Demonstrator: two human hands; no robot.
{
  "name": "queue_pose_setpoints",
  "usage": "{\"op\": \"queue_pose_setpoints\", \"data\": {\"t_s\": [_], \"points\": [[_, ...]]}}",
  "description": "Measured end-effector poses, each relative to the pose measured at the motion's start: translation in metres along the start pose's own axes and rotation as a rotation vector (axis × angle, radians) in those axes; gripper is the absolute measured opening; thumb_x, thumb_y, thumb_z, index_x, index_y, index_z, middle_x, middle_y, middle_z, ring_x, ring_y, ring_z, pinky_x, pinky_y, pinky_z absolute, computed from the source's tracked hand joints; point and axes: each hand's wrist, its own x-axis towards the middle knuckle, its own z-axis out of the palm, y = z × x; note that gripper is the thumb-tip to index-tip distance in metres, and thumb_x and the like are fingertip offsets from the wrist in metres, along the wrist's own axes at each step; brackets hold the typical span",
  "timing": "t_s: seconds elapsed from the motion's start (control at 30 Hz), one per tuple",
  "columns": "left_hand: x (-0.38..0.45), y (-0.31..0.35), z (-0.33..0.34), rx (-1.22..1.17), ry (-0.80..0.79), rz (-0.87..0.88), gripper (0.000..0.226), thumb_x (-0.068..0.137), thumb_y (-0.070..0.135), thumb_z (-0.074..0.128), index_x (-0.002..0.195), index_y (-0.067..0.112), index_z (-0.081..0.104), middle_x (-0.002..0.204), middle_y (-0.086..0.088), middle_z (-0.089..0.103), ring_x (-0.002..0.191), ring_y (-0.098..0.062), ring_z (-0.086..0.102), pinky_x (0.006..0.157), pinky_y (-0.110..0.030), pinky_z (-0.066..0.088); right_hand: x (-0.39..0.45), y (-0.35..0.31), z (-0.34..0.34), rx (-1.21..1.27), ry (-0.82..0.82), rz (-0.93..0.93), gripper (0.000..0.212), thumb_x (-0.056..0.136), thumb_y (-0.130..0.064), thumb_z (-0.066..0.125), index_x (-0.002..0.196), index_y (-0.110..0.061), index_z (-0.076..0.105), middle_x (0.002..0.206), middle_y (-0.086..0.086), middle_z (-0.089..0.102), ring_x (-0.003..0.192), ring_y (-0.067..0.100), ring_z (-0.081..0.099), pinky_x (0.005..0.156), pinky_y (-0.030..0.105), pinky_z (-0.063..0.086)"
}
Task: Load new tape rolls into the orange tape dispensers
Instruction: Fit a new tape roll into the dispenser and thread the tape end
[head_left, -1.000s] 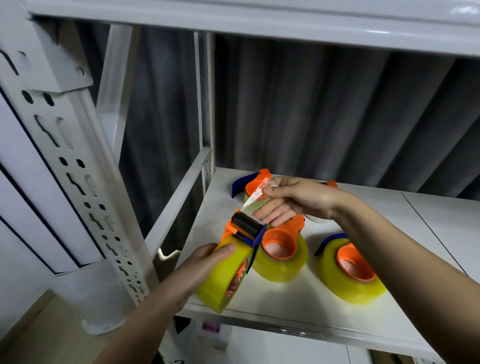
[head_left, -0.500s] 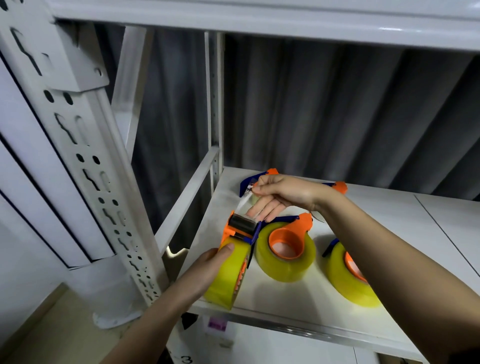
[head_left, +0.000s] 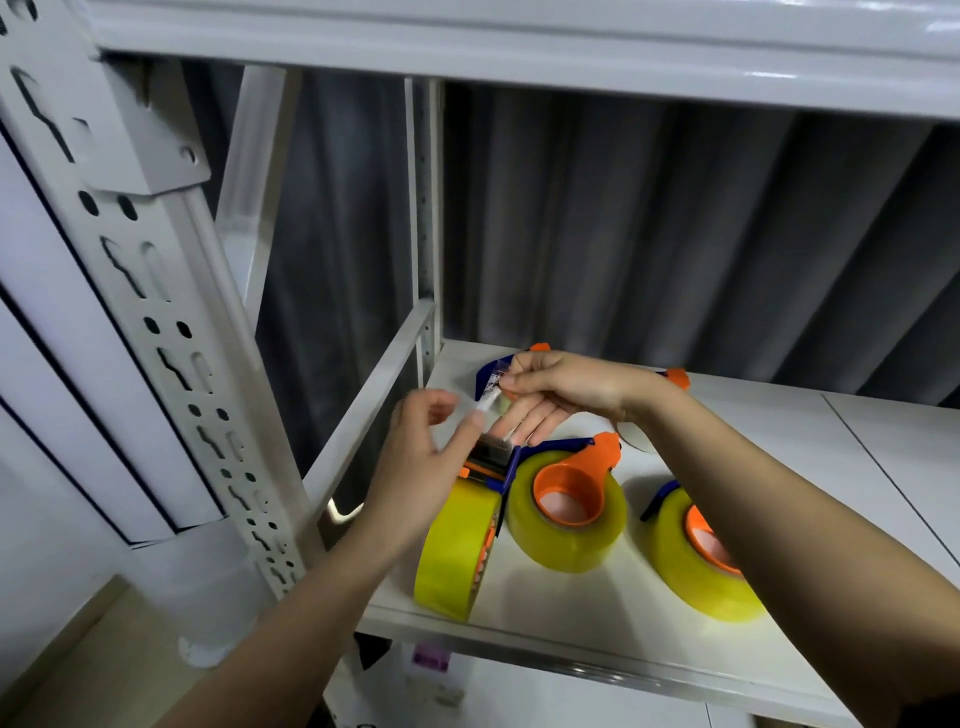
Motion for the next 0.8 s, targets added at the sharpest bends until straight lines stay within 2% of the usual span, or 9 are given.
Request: {"op": "queue_pose_setpoints", "data": {"t_s": [0.1,0.2,0.3,0.4,0.5,0.6,0.7,0.8], "points": [[0.034,0.008,0.011,-0.23,-0.152,-0.238,0.024,0.088,0.031,0.063,0.107,0.017,0.059,0.108,0.0,0.064,0.102,-0.011,0.06,0.088,-0.024,0.047,0.0,0.002,0.002,0.006,0.016,-0.006,0.016,0.099,-0.023,0.049,0.091,-0.01,0.046,0.094,0.025,0.071,0.08,0.031,0.072,0.072,0.038,0.059],[0.05,0.009,0.017,-0.384,-0.241,-0.443,0.031,0.08,0.028,0.065,0.106,0.011,0.065,0.098,-0.007,0.072,0.1,-0.022,0.066,0.093,-0.036,0.05,-0.001,0.003,0.003,0.004,0.027,-0.017,0.016,0.099,-0.024,0.05,0.094,-0.009,0.048,0.096,0.028,0.07,0.082,0.033,0.071,0.075,0.04,0.059],[0.055,0.012,0.019,-0.405,-0.276,-0.439,0.01,0.086,0.017,0.058,0.086,0.012,0.067,0.083,-0.005,0.071,0.087,-0.021,0.068,0.08,-0.032,0.052,-0.003,0.003,0.003,0.013,0.028,-0.015,0.018,0.099,-0.024,0.049,0.088,-0.011,0.046,0.096,0.026,0.07,0.083,0.032,0.071,0.072,0.037,0.06],[0.057,0.017,0.018,-0.413,-0.343,-0.435,0.014,0.087,0.017,0.054,0.077,0.013,0.064,0.073,-0.002,0.066,0.069,-0.014,0.063,0.069,-0.023,0.046,-0.004,0.003,0.002,0.026,0.03,-0.014,0.017,0.099,-0.024,0.049,0.089,-0.011,0.046,0.097,0.027,0.07,0.081,0.031,0.072,0.072,0.037,0.059],[0.062,0.02,0.015,-0.439,-0.42,-0.473,0.024,0.088,0.025,0.05,0.071,0.014,0.062,0.068,-0.002,0.065,0.068,-0.016,0.06,0.074,-0.028,0.045,-0.005,0.003,0.002,0.027,0.015,-0.01,0.016,0.099,-0.024,0.049,0.089,-0.011,0.047,0.098,0.028,0.069,0.084,0.034,0.071,0.071,0.036,0.059],[0.065,0.021,0.014,-0.412,-0.462,-0.493,0.022,0.09,0.029,0.051,0.078,0.016,0.064,0.073,-0.003,0.067,0.073,-0.018,0.063,0.073,-0.028,0.047,-0.005,0.003,0.003,0.011,0.003,-0.017,0.015,0.099,-0.024,0.048,0.094,-0.01,0.047,0.101,0.029,0.068,0.092,0.039,0.068,0.074,0.037,0.058],[0.065,0.022,0.016,-0.413,-0.416,-0.48,0.018,0.091,0.024,0.052,0.085,0.015,0.066,0.079,-0.004,0.069,0.077,-0.015,0.064,0.071,-0.024,0.048,-0.005,0.001,0.004,0.008,0.019,-0.016,0.016,0.099,-0.025,0.049,0.093,-0.011,0.044,0.1,0.028,0.069,0.09,0.038,0.069,0.074,0.038,0.058],[0.065,0.023,0.018,-0.459,-0.365,-0.462,0.018,0.092,0.019,0.05,0.084,0.013,0.065,0.082,-0.007,0.068,0.077,-0.014,0.064,0.067,-0.021,0.049,-0.008,0.0,0.005,-0.004,0.055,-0.032,0.02,0.098,-0.027,0.051,0.088,-0.013,0.042,0.095,0.023,0.072,0.081,0.03,0.072,0.073,0.038,0.058]]}}
